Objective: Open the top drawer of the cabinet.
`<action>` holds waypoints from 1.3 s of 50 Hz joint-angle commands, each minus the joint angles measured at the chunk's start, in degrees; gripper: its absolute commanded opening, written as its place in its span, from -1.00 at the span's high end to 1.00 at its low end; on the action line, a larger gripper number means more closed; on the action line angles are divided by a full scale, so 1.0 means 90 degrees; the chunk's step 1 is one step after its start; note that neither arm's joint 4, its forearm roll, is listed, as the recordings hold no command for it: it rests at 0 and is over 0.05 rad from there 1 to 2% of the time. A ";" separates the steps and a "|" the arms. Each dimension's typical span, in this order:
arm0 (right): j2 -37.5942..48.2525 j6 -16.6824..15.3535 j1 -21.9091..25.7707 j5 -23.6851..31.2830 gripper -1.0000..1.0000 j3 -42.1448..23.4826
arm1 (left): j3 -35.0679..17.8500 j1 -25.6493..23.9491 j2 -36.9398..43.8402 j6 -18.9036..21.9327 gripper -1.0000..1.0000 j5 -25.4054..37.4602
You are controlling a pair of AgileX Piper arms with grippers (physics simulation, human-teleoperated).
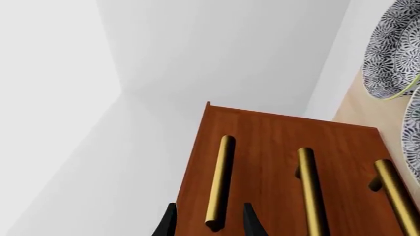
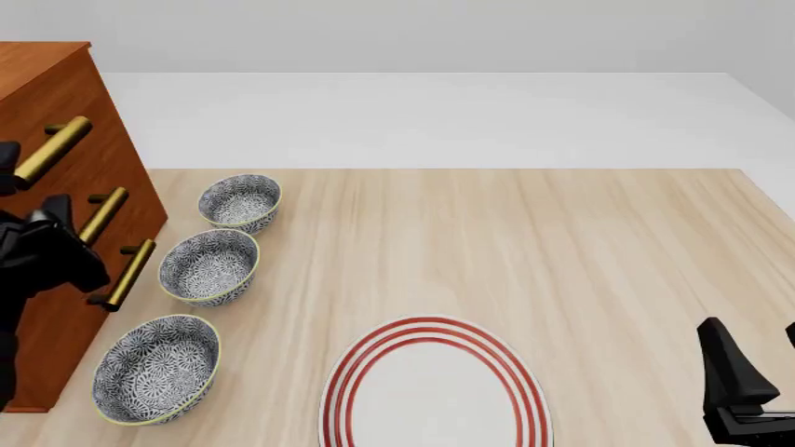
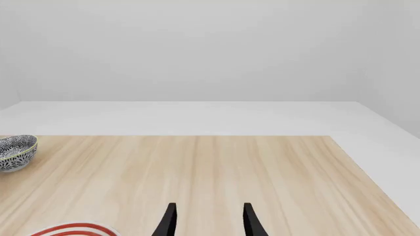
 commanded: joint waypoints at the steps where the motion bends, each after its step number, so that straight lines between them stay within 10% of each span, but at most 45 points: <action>1: -0.0002 -0.0003 0.0000 0.0000 -1.00 0.0000 | -0.0059 0.0011 0.0102 -0.0053 -1.00 0.0014; 44: -0.0045 0.0000 0.0041 0.0570 -1.00 -0.0526 | -0.0196 0.0176 0.0192 -0.0255 -1.00 0.0154; 45: -0.0045 0.0000 0.0041 0.0568 -1.00 -0.0525 | -0.0152 0.0165 0.0167 -0.0229 1.00 0.0129; 65: -0.0045 -0.0001 0.0041 0.0577 -1.00 -0.0534 | -0.0069 0.0076 0.0151 -0.0135 1.00 0.0089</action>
